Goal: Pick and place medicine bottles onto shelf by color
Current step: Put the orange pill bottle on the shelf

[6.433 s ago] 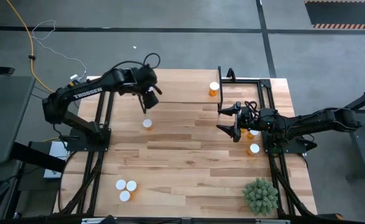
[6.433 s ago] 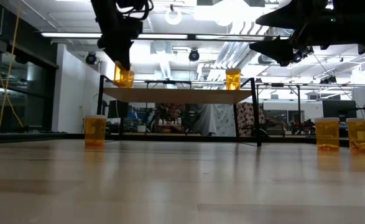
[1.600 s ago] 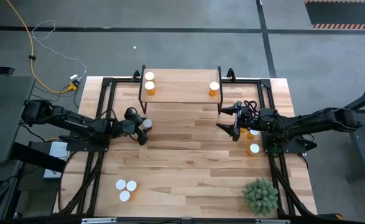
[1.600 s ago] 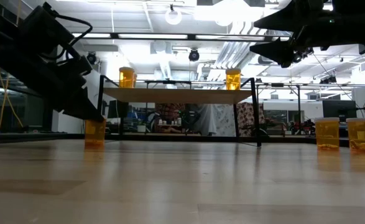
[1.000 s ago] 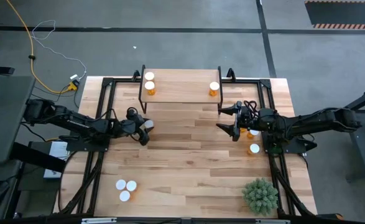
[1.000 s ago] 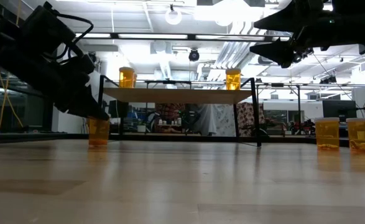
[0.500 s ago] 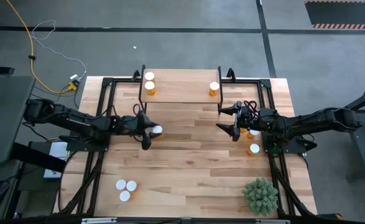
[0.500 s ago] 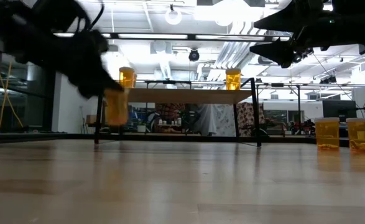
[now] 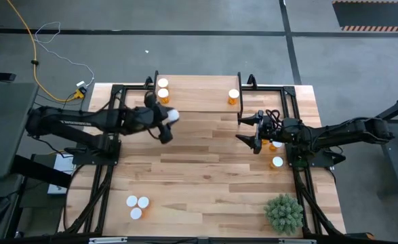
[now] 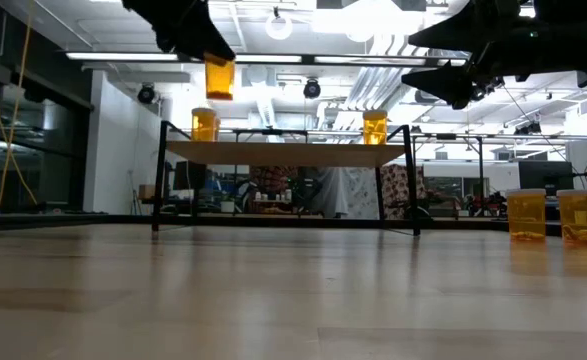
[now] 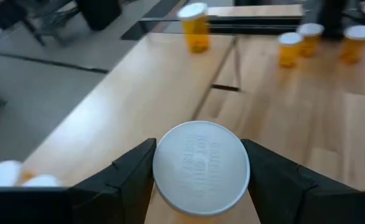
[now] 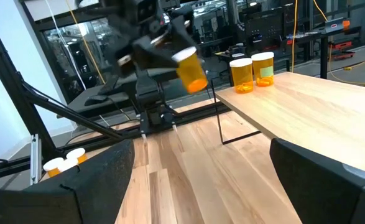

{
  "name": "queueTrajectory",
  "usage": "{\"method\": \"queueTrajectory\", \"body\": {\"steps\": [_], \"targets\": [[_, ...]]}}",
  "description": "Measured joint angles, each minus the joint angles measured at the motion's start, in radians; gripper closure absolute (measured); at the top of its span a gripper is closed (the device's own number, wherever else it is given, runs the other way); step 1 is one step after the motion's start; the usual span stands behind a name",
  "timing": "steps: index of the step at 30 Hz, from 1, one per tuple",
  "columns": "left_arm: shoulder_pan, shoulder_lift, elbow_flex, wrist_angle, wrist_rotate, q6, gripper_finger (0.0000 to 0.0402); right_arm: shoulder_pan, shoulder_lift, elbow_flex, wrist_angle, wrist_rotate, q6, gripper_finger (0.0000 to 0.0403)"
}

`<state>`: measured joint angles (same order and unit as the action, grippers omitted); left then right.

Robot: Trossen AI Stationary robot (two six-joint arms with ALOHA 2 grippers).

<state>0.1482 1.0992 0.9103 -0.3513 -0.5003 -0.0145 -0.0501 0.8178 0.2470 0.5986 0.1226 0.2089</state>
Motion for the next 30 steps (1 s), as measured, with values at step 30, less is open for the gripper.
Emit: {"method": "queueTrajectory", "body": {"steps": [30], "targets": [[0.348,-0.017,-0.155,0.122,0.133,-0.226,0.019,0.0,0.0,0.0,-0.011,0.0,0.012,0.0037]]}}
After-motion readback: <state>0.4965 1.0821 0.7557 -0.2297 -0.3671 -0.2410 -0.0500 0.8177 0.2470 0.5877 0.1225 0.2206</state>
